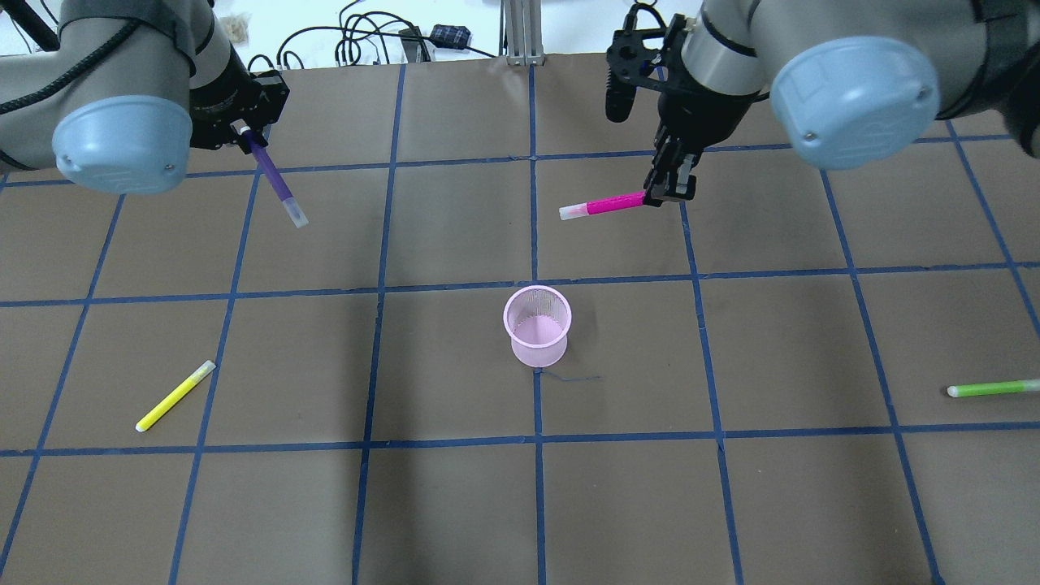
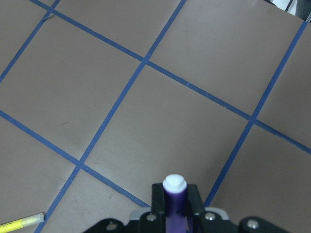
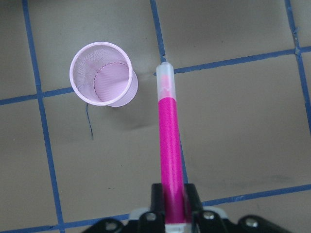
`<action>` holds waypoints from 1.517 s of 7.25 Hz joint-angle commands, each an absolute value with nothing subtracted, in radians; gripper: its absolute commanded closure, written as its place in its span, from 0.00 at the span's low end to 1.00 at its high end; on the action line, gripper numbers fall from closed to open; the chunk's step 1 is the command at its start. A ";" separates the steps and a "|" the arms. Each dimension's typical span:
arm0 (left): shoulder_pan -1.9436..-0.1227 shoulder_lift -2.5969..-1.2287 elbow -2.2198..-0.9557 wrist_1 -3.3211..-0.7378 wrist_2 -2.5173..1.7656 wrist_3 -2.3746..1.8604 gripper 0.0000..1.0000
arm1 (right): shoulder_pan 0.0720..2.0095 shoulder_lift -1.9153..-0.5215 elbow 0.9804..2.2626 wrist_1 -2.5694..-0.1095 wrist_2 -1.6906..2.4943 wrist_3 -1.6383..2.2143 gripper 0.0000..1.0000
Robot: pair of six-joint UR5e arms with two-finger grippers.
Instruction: Insert purple and pink pens into pink cup
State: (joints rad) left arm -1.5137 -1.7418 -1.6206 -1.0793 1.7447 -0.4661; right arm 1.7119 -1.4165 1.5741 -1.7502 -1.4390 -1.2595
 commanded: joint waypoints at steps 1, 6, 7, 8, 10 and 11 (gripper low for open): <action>-1.514 -1.743 -1.621 -1.066 1.744 -0.466 1.00 | 1.849 -1.369 1.577 -1.769 -1.598 -1.136 0.83; -1.514 -1.744 -1.623 -1.066 1.744 -0.468 1.00 | 2.037 -1.310 1.624 -1.766 -1.779 -1.048 0.83; -1.514 -1.744 -1.623 -1.065 1.744 -0.468 1.00 | 2.046 -1.299 1.637 -1.775 -1.787 -1.048 0.83; -1.514 -1.743 -1.623 -1.066 1.744 -0.468 1.00 | 2.046 -1.298 1.643 -1.781 -1.786 -1.048 0.82; -1.514 -1.744 -1.623 -1.065 1.743 -0.469 1.00 | 2.045 -1.293 1.652 -1.784 -1.776 -1.048 0.29; -1.516 -1.744 -1.629 -1.065 1.740 -0.475 1.00 | 2.045 -1.293 1.646 -1.787 -1.781 -1.051 0.00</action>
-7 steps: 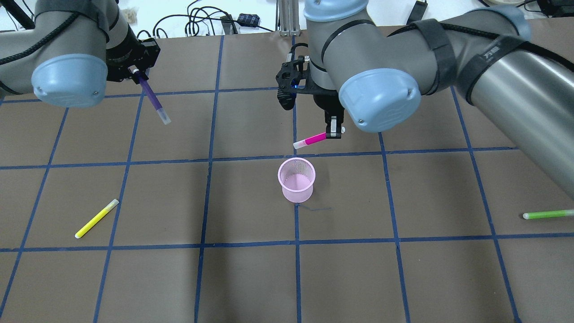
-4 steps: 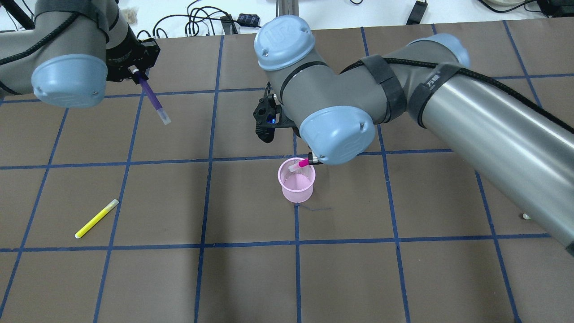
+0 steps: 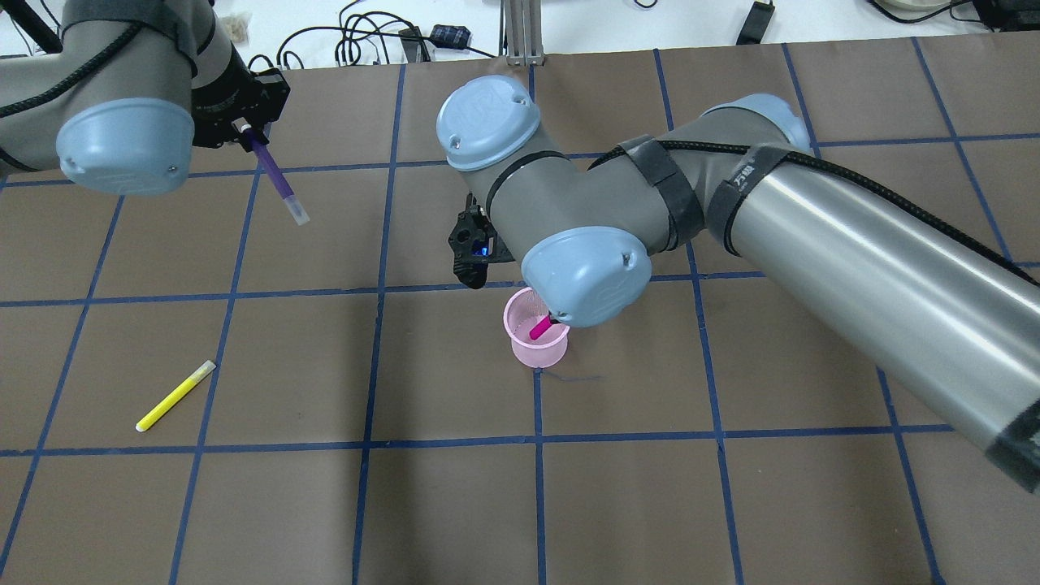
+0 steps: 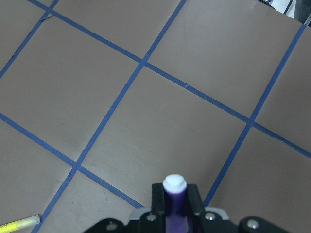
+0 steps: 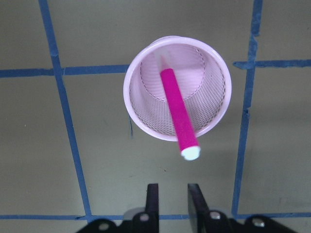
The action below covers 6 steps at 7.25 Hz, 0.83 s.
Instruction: Insert purple and pink pens into pink cup
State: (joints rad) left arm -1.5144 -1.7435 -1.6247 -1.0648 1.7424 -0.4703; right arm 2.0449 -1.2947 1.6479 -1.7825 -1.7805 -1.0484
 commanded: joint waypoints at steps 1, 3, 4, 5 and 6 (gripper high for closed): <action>-1.520 -1.744 -1.629 -1.065 1.738 -0.510 1.00 | 2.027 -1.307 1.644 -1.795 -1.775 -1.060 0.00; -1.602 -1.749 -1.631 -1.049 1.746 -0.541 1.00 | 1.927 -1.369 1.617 -1.783 -1.737 -1.072 0.00; -1.667 -1.746 -1.632 -1.014 1.746 -0.640 1.00 | 1.834 -1.434 1.609 -1.743 -1.682 -1.107 0.00; -1.716 -1.752 -1.634 -1.014 1.747 -0.665 1.00 | 1.742 -1.486 1.606 -1.703 -1.642 -1.153 0.00; -1.771 -1.764 -1.635 -1.011 1.796 -0.758 1.00 | 1.662 -1.532 1.606 -1.688 -1.606 -1.158 0.00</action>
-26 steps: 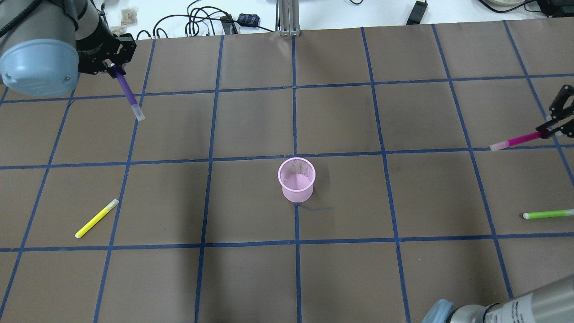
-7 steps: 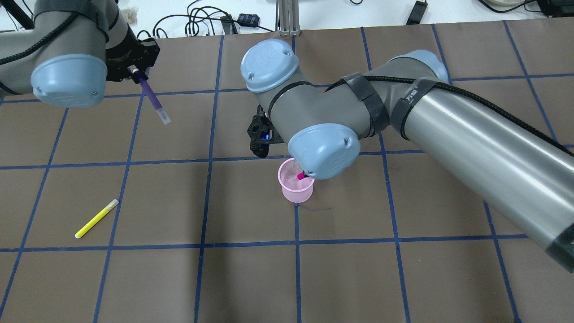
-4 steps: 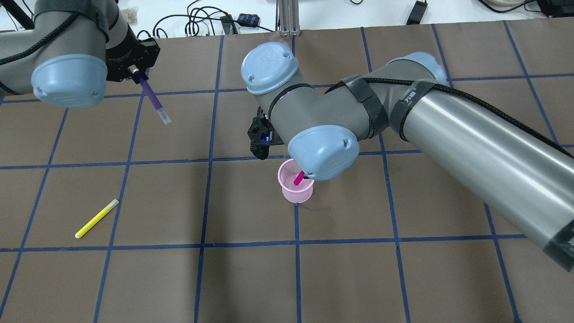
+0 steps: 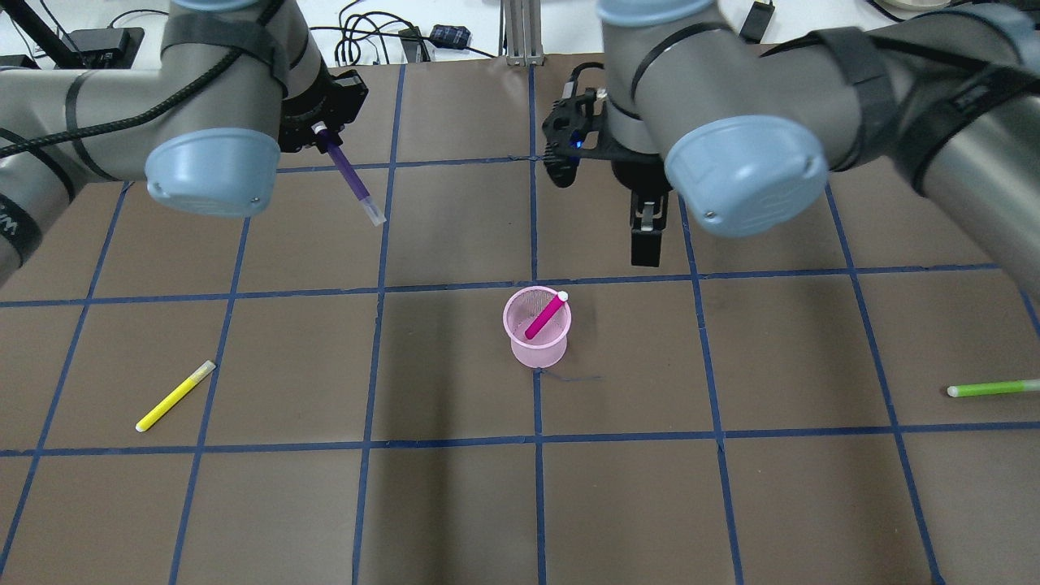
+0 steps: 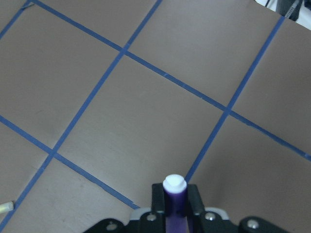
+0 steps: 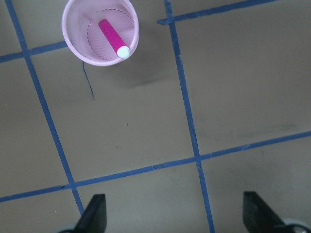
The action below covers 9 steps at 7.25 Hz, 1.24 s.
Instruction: Insert purple and pink pens into pink cup
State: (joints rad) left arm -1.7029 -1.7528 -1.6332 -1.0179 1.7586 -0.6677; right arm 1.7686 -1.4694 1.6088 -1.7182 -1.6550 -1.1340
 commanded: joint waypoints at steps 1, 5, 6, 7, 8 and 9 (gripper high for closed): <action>-1.836 -1.773 -1.655 -1.009 1.848 -0.846 1.00 | 1.587 -1.560 1.606 -1.663 -1.542 -1.141 0.00; -1.995 -1.822 -1.740 -0.930 1.931 -1.018 1.00 | 1.525 -1.609 1.603 -1.637 -1.522 -0.554 0.00; -2.035 -1.842 -1.740 -0.930 1.989 -1.070 1.00 | 1.526 -1.611 1.608 -1.638 -1.535 -0.390 0.00; -2.055 -1.857 -1.738 -0.928 1.996 -1.103 1.00 | 1.526 -1.612 1.611 -1.637 -1.536 -0.201 0.00; -2.066 -1.865 -1.738 -0.916 1.997 -1.106 1.00 | 1.526 -1.612 1.608 -1.637 -1.537 -0.089 0.00; -2.071 -1.879 -1.738 -0.870 1.996 -1.130 1.00 | 1.526 -1.612 1.608 -1.635 -1.539 -0.007 0.00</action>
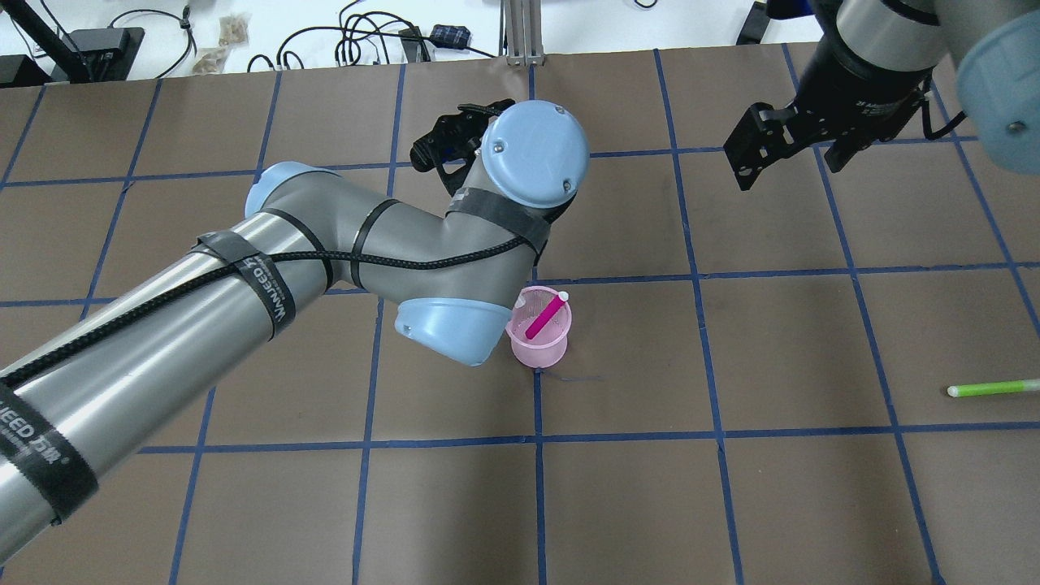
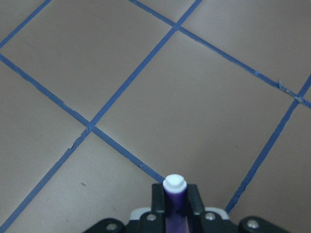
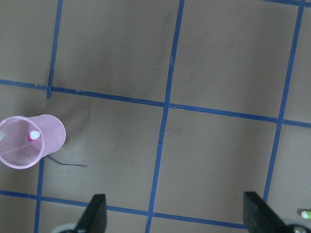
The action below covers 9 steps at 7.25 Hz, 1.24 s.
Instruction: Insert purple and pink pens into pink cup
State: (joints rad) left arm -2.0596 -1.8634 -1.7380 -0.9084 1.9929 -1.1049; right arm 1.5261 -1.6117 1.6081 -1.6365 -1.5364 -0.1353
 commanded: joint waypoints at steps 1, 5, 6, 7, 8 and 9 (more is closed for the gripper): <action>-2.078 -1.899 -1.740 -0.844 1.994 -1.162 1.00 | 1.526 -1.612 1.608 -1.637 -1.536 0.044 0.00; -2.132 -1.927 -1.766 -0.844 2.059 -1.175 1.00 | 1.529 -1.612 1.611 -1.634 -1.531 0.048 0.00; -2.141 -1.930 -1.764 -0.844 2.059 -1.177 1.00 | 1.529 -1.614 1.609 -1.635 -1.528 0.046 0.00; -2.144 -1.928 -1.764 -0.844 2.059 -1.183 0.95 | 1.529 -1.612 1.609 -1.635 -1.528 0.045 0.00; -2.145 -1.927 -1.764 -0.842 2.059 -1.183 0.16 | 1.529 -1.614 1.611 -1.634 -1.528 0.044 0.00; -2.146 -1.925 -1.763 -0.839 2.051 -1.183 0.00 | 1.531 -1.614 1.611 -1.634 -1.528 0.043 0.00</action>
State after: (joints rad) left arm -2.1438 -1.9267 -1.7638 -0.8419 2.0564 -1.1818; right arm 1.5298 -1.6132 1.6101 -1.6342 -1.5280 0.0444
